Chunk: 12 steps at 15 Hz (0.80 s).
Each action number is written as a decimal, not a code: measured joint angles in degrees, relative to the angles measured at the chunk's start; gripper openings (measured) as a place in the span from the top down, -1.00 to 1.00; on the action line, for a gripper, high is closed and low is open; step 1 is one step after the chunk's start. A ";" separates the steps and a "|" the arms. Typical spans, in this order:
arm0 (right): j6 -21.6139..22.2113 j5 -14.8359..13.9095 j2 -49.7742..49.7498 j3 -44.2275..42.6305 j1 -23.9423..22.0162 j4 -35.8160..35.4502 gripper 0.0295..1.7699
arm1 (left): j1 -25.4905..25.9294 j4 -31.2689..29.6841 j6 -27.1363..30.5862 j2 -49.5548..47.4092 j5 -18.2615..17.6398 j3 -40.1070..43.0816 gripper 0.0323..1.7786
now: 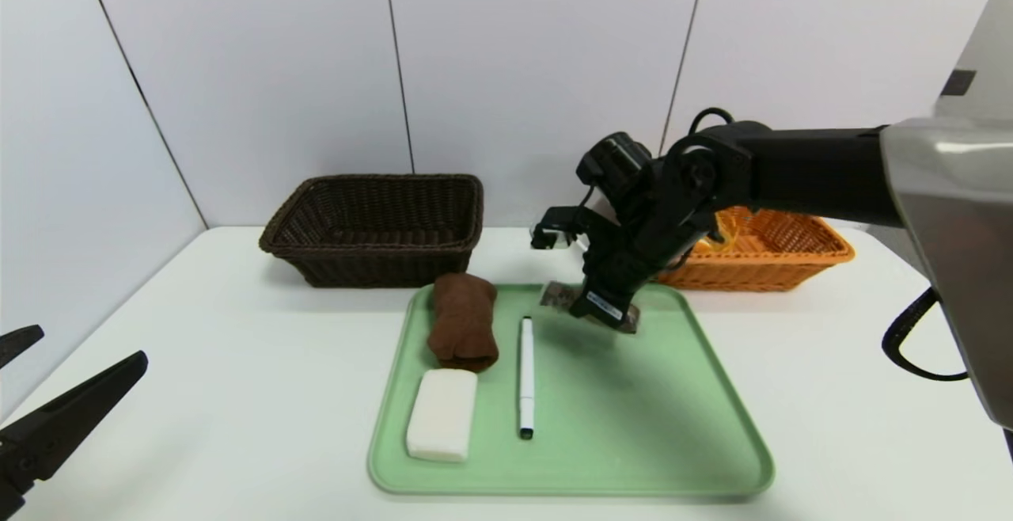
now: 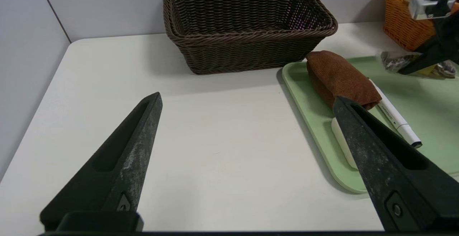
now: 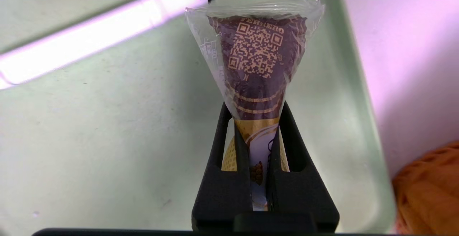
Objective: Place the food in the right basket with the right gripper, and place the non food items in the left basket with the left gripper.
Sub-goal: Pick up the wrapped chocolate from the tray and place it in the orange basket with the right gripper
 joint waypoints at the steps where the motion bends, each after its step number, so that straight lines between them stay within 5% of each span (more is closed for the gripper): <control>1: 0.01 0.05 -1.05 0.04 0.00 0.00 0.84 | 0.00 0.02 0.00 0.09 0.00 0.10 -0.90; 7: 2.55 0.61 -11.24 0.06 -1.55 -0.57 0.84 | 0.00 -0.13 0.06 0.17 0.05 0.90 -0.90; 12: 13.62 -0.67 -18.71 0.06 -12.04 -4.88 0.84 | 0.00 -0.20 0.23 0.20 -0.01 0.68 -0.90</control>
